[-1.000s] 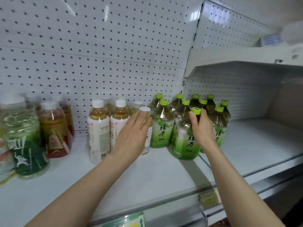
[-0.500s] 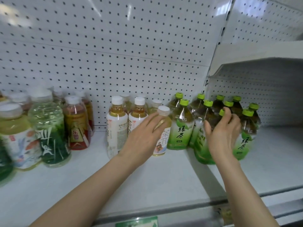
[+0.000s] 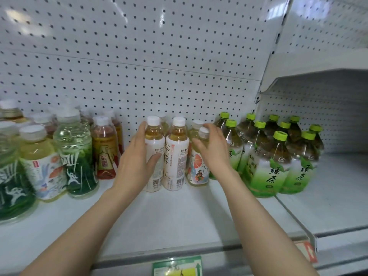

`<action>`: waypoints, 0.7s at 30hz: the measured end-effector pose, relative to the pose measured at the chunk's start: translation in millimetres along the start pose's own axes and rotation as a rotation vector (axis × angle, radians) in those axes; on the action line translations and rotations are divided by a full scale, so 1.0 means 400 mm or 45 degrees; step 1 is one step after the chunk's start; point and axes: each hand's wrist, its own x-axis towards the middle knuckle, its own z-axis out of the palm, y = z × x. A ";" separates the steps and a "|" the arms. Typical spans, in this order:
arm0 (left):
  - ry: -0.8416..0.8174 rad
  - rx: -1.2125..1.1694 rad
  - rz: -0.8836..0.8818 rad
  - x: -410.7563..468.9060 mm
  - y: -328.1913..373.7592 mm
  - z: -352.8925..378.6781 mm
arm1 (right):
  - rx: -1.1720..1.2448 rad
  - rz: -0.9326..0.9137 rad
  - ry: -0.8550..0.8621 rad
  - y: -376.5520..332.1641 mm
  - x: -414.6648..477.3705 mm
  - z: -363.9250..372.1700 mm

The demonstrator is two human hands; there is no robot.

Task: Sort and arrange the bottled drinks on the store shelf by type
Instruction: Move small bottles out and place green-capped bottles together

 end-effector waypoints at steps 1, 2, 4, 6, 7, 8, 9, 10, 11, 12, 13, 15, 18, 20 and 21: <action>-0.003 -0.017 -0.007 0.000 -0.003 0.002 | -0.032 -0.002 0.011 -0.005 0.000 0.003; -0.005 -0.023 -0.002 0.000 -0.005 0.002 | -0.074 -0.013 0.001 -0.008 0.000 0.006; -0.007 -0.031 0.003 0.001 -0.007 0.000 | -0.095 -0.021 -0.056 -0.006 0.001 -0.001; -0.013 -0.038 0.005 0.001 -0.010 -0.003 | -0.105 -0.027 0.001 0.010 -0.006 -0.036; -0.018 -0.039 0.010 0.002 -0.012 -0.005 | -0.191 -0.050 0.155 0.026 -0.011 -0.062; -0.019 -0.034 0.013 0.002 -0.014 -0.005 | -0.321 -0.057 0.356 0.048 -0.017 -0.092; -0.018 -0.028 0.013 0.003 -0.016 -0.004 | -0.458 -0.014 0.541 0.073 -0.024 -0.121; -0.017 -0.025 0.009 0.003 -0.016 -0.003 | -0.563 0.087 0.657 0.100 -0.034 -0.150; -0.015 -0.026 0.004 0.003 -0.016 -0.002 | -0.614 0.220 0.675 0.129 -0.043 -0.173; -0.013 -0.029 0.001 0.003 -0.015 0.000 | -0.620 0.347 0.621 0.156 -0.053 -0.190; -0.010 -0.031 0.000 0.004 -0.015 0.001 | -0.608 0.446 0.536 0.182 -0.063 -0.199; -0.009 -0.035 0.002 0.004 -0.018 0.005 | -0.596 0.486 0.432 0.222 -0.081 -0.200; -0.004 -0.038 0.003 0.004 -0.023 0.013 | -0.594 0.400 0.449 0.242 -0.088 -0.194; 0.001 -0.038 -0.011 0.004 -0.021 0.017 | -0.574 0.373 0.446 0.236 -0.088 -0.188; 0.005 -0.042 -0.021 0.004 -0.020 0.017 | -0.566 0.364 0.450 0.236 -0.087 -0.183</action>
